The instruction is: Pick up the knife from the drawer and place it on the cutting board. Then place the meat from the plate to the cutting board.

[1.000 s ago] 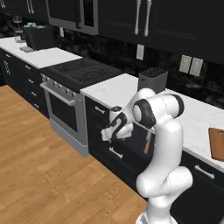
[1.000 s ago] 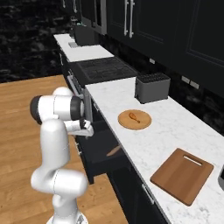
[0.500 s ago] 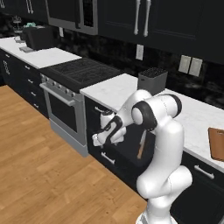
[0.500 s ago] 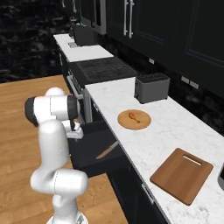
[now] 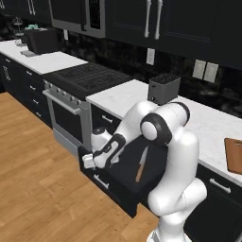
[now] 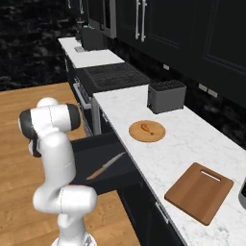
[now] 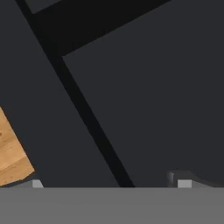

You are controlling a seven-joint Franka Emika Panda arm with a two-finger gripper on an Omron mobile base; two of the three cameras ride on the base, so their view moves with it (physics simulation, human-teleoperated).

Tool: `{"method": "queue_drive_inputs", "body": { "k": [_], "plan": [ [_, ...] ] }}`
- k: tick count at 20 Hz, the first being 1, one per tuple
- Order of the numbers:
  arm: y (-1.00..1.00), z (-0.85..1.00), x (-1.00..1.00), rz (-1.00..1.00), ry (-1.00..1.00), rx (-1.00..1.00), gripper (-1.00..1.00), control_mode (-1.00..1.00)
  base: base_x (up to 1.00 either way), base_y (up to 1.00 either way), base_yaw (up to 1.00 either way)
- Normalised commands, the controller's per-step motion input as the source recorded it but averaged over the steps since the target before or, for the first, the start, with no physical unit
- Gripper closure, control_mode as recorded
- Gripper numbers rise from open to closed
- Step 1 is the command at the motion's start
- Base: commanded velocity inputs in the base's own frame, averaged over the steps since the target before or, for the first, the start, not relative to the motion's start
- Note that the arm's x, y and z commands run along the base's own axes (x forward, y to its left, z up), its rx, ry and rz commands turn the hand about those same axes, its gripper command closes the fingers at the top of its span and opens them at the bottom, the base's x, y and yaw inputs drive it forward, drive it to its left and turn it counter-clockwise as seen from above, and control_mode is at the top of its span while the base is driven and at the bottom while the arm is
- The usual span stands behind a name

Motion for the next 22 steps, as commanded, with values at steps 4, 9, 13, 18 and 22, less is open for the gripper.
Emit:
{"method": "queue_drive_inputs", "body": {
  "k": [4,9,13,18,22],
  "plan": [
    [1.0,-0.13,-0.41,0.0,0.0,-0.04,-1.0,-1.0,0.0,0.0,0.0],
    [0.94,-0.02,-0.18,0.0,0.04,-0.08,-1.0,-1.0,0.0,0.0,0.0],
    [0.62,0.0,-0.11,0.0,0.01,-0.08,-1.0,-1.0,0.0,0.0,0.0],
    [0.04,0.0,0.0,0.0,0.0,0.0,-1.0,-1.0,0.0,0.0,0.0],
    [0.0,0.49,0.0,0.0,0.0,-0.03,-1.0,-1.0,0.0,0.0,0.0]
  ]
}}
